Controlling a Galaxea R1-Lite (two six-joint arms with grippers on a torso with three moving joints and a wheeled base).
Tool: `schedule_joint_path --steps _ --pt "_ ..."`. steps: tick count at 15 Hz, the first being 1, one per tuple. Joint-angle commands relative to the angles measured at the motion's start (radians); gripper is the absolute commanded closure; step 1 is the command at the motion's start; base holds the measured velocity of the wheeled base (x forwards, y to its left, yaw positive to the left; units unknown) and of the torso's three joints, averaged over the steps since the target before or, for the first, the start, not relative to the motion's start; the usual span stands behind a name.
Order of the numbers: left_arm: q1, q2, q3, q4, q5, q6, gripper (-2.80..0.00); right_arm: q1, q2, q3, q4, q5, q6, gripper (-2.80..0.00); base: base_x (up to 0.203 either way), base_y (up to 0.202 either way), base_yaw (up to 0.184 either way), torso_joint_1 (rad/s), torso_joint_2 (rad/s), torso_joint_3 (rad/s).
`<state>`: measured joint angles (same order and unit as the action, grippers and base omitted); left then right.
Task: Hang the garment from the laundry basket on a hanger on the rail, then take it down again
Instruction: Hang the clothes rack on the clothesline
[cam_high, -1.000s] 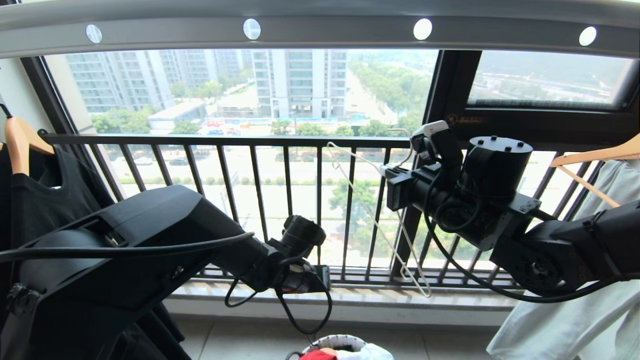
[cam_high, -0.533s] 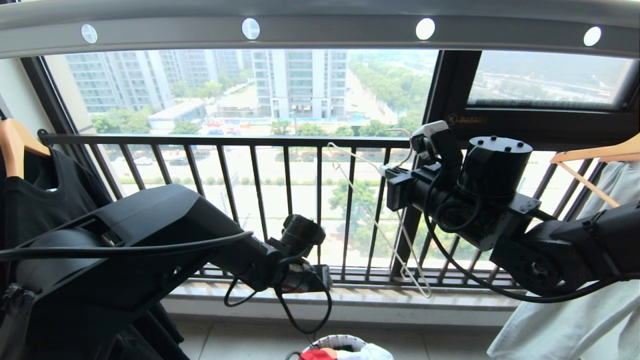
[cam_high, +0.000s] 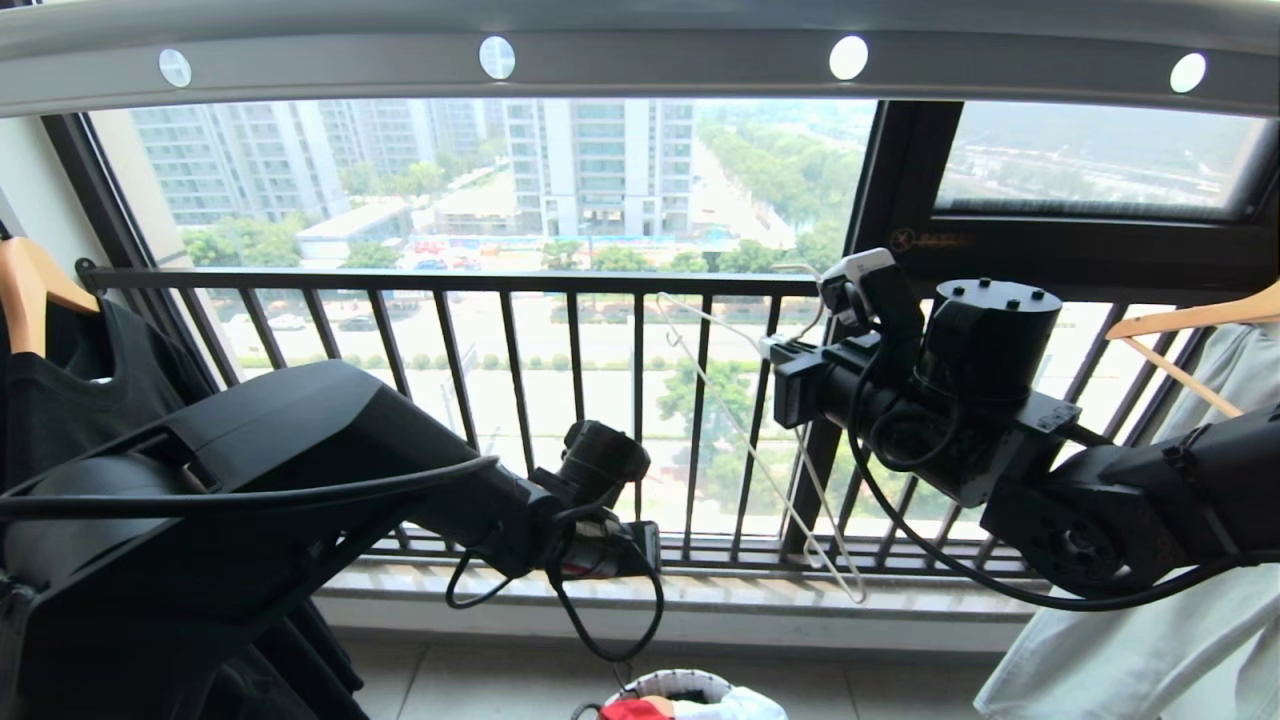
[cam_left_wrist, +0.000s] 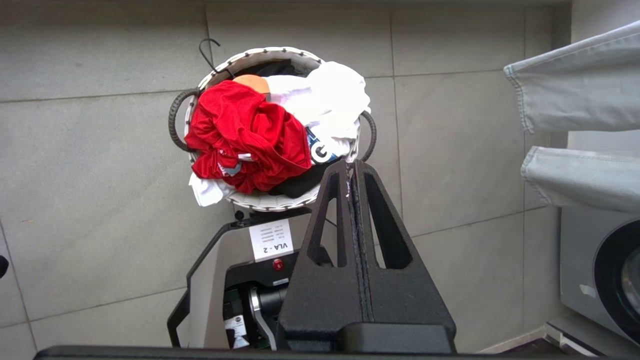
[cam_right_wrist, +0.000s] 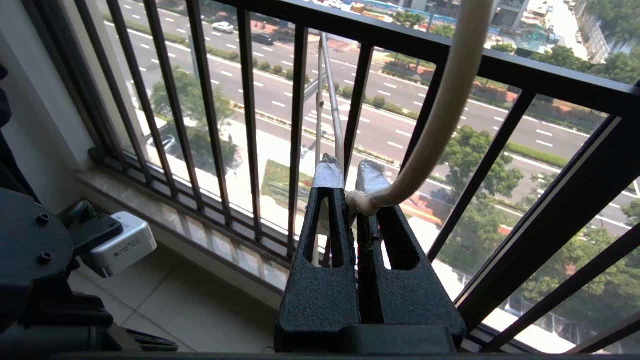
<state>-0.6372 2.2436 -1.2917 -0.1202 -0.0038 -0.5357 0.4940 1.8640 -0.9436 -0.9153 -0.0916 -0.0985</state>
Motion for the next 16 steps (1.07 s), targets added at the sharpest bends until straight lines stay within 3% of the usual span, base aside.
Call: schedule_joint_path --steps 1,9,13,16 --pt "-0.001 -0.035 0.0 -0.001 -0.001 -0.004 0.0 0.006 -0.014 0.033 -0.006 0.0 -0.002 0.0 0.0 0.0 0.0 0.0 0.0 0.0" --pt "0.0 -0.348 0.0 0.112 -0.002 -0.007 0.0 0.072 -0.247 0.224 0.012 -0.036 -0.036 0.0 0.0 0.0 0.0 0.0 0.0 0.0" --pt "-0.021 -0.473 -0.001 0.216 -0.002 -0.001 0.0 0.098 -0.406 0.208 0.177 -0.067 -0.119 0.0 0.0 0.0 0.0 0.0 0.0 0.0" --pt "-0.025 -0.511 -0.001 0.218 -0.001 0.0 0.0 0.135 -0.487 0.109 0.321 -0.111 -0.158 0.0 0.0 0.0 0.0 0.0 0.0 0.0"
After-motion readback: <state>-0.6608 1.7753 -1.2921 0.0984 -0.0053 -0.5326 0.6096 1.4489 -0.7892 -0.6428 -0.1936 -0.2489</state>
